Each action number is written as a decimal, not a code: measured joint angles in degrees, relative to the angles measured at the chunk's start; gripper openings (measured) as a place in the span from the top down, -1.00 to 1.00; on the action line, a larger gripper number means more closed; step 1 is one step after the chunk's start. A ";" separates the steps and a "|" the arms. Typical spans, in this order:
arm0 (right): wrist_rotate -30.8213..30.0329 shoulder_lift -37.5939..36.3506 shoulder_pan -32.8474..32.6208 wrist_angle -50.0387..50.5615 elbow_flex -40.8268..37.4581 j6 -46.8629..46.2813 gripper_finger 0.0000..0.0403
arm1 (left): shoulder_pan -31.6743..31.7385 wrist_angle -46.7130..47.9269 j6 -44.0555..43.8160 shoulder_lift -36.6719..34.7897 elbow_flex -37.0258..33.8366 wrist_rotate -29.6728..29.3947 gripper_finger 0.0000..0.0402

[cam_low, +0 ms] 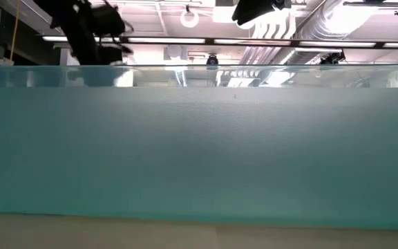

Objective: Sort candy
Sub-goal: Put the white chocolate bar into the transparent bin

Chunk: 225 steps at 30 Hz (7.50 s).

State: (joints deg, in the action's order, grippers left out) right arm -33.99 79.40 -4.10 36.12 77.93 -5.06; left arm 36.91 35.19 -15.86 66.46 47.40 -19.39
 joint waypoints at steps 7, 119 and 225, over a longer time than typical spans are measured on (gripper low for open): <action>-0.49 0.00 0.00 0.92 0.00 -3.02 0.06 | 1.37 3.00 4.00 4.12 0.00 3.14 0.66; 34.72 7.57 9.29 -20.93 0.02 -39.97 0.06 | -40.62 -18.79 39.10 10.64 15.54 -13.97 1.00; 48.80 14.65 -32.90 9.43 -21.27 -104.96 0.06 | -24.77 -38.53 -13.92 -16.53 -3.54 18.07 -0.05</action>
State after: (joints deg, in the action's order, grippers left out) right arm 14.82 94.04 -37.00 45.55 56.66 -110.02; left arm 12.14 -3.34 -29.78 49.93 43.86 -1.32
